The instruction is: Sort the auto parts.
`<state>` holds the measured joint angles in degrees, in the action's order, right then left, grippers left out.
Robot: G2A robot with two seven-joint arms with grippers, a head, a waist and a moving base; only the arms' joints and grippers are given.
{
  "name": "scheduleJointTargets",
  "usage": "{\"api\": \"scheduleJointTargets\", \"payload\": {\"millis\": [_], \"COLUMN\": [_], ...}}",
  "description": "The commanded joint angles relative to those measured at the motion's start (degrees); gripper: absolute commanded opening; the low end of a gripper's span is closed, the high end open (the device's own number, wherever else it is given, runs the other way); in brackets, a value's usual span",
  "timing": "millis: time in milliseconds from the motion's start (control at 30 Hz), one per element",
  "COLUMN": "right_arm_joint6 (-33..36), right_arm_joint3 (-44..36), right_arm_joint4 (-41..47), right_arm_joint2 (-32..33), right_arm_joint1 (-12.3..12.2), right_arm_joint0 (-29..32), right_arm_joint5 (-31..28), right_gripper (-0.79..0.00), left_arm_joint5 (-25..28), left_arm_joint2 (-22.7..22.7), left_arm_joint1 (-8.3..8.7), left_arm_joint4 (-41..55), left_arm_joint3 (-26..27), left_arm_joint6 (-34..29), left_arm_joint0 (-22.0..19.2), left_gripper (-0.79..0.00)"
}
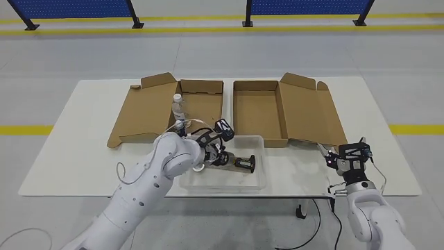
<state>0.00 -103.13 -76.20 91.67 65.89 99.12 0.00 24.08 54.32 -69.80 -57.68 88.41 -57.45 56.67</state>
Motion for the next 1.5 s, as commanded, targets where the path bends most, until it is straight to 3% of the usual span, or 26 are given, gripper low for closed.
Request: {"api": "scheduleJointTargets", "payload": {"millis": [0, 300, 833, 1067, 1333, 1467], "right_arm_joint6": [0.0, 0.0, 0.0, 0.0, 0.0, 0.0], "right_arm_joint3": [0.0, 0.0, 0.0, 0.0, 0.0, 0.0], "right_arm_joint4": [0.0, 0.0, 0.0, 0.0, 0.0, 0.0], "right_arm_joint2": [0.0, 0.0, 0.0, 0.0, 0.0, 0.0], "right_arm_joint1": [0.0, 0.0, 0.0, 0.0, 0.0, 0.0], "right_arm_joint0": [0.0, 0.0, 0.0, 0.0, 0.0, 0.0], "right_arm_joint5": [0.0, 0.0, 0.0, 0.0, 0.0, 0.0], "right_gripper": [0.0, 0.0, 0.0, 0.0, 0.0, 0.0], "left_arm_joint5": [0.31, 3.55, 4.69, 2.42, -6.89, -11.9], "left_arm_joint2": [1.64, 6.35, 6.48, 7.93, 8.08, 6.58], "left_arm_joint1": [0.43, 2.18, 3.28, 3.4, 2.57, 1.96], "left_arm_joint4": [1.64, 6.3, 6.53, 4.26, -0.11, -3.33], "left_arm_joint3": [2.42, 10.61, 11.44, 10.31, 5.1, 2.34], "left_arm_joint6": [-0.66, -5.95, -5.85, 1.0, 14.19, 17.54], "left_arm_joint0": [1.04, 4.82, 5.88, 4.45, 1.96, 0.7], "left_gripper": [-0.785, -0.785, -0.785, -0.785, -0.785, -0.785]}}
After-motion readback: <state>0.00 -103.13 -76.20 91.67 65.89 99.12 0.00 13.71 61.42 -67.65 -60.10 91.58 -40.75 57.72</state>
